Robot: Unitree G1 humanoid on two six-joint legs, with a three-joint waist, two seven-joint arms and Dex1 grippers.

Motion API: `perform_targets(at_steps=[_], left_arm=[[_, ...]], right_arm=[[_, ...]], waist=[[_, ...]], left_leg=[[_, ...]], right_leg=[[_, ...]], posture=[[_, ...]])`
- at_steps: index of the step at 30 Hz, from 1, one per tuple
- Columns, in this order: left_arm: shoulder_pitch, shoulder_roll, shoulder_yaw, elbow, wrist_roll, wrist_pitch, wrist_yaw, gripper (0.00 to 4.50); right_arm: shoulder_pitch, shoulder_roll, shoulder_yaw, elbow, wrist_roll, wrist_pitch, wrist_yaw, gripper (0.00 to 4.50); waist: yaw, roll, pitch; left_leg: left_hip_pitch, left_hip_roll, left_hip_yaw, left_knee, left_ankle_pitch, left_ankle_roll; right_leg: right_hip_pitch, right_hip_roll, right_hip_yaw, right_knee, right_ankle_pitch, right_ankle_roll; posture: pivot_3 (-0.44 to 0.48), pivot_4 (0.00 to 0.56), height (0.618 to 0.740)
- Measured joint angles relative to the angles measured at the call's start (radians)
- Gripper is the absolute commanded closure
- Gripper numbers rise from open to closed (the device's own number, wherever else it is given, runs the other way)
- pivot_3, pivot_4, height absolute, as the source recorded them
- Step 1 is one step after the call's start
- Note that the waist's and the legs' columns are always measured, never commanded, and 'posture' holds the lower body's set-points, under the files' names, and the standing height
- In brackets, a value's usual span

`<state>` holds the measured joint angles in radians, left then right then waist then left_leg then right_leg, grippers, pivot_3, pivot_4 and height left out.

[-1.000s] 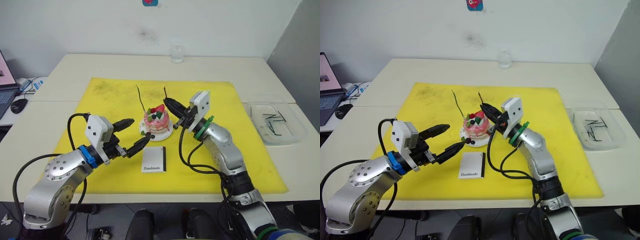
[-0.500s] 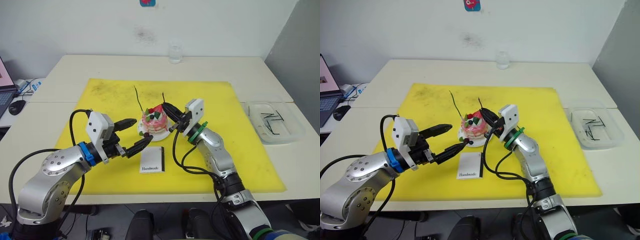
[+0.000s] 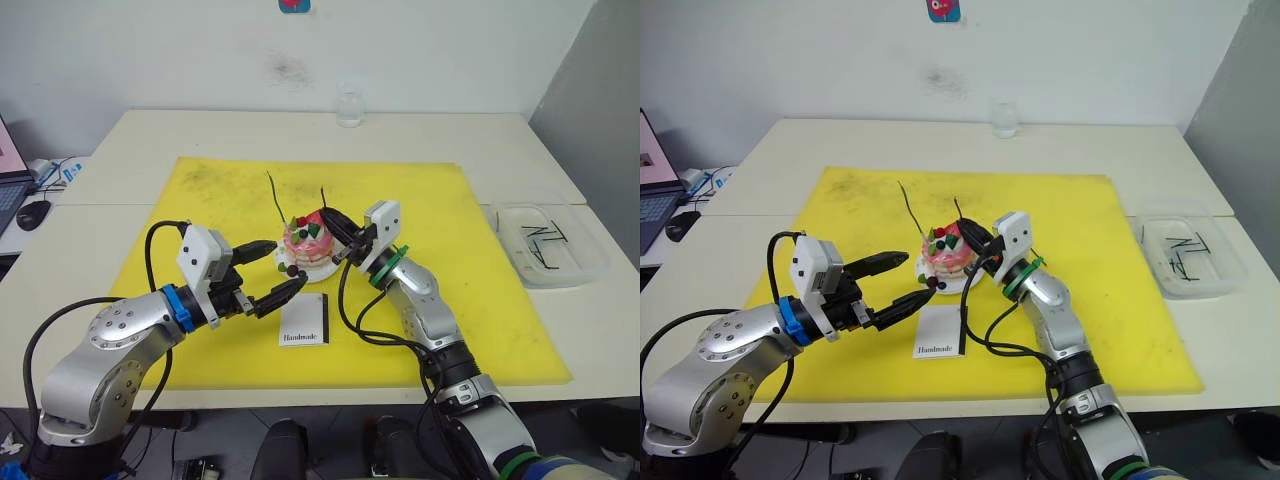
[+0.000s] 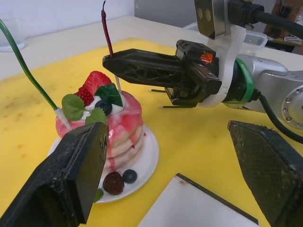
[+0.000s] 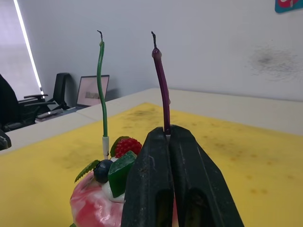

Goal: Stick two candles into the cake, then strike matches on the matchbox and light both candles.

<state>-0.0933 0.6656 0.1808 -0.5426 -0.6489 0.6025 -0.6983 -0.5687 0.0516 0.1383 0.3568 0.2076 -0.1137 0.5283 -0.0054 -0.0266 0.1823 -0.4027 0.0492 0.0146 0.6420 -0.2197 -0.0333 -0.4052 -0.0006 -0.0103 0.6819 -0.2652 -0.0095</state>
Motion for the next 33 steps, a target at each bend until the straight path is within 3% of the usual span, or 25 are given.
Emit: perform_targets(at_steps=[28,33], left_arm=[[-0.02,-0.001,-0.038,0.002,0.013,-0.004,0.007,0.0],[-0.02,-0.001,-0.04,0.012,0.032,-0.028,-0.01,0.0]], right_arm=[[0.077,0.051,0.003,0.039,-0.026,-0.083,-0.004,4.46],[0.074,0.053,-0.002,0.036,-0.018,-0.069,-0.008,3.16]], waist=[[-0.004,0.0,0.0],[-0.005,0.0,0.0]], left_leg=[[0.001,0.0,0.001,-0.002,0.0,0.0],[0.001,0.0,0.001,-0.003,0.0,0.0]], right_leg=[[0.0,0.0,0.001,0.0,0.0,0.0],[0.0,0.0,0.001,-0.001,0.0,0.0]], posture=[[0.0,0.15,0.74],[0.0,0.15,0.74]])
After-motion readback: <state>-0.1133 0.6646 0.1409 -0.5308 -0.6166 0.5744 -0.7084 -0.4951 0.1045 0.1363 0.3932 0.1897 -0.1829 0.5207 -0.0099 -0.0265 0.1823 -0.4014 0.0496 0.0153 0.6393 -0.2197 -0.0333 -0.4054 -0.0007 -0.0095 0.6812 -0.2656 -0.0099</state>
